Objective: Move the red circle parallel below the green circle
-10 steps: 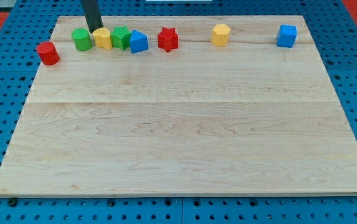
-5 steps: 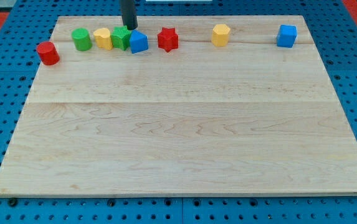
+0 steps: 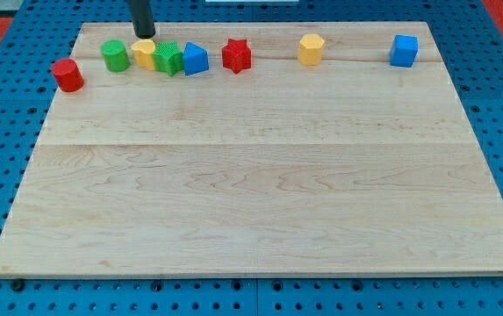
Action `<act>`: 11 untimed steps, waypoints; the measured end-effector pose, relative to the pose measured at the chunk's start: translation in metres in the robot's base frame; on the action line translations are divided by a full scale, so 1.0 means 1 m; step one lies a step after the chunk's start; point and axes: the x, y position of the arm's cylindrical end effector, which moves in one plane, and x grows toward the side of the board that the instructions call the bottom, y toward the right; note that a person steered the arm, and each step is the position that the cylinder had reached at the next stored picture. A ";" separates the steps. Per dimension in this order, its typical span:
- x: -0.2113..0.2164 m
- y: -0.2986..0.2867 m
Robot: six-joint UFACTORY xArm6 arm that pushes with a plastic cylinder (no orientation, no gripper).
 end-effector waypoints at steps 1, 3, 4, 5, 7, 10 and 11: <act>0.006 -0.034; 0.014 -0.083; 0.026 -0.133; 0.026 -0.133; 0.090 -0.111; 0.127 0.010; 0.145 0.005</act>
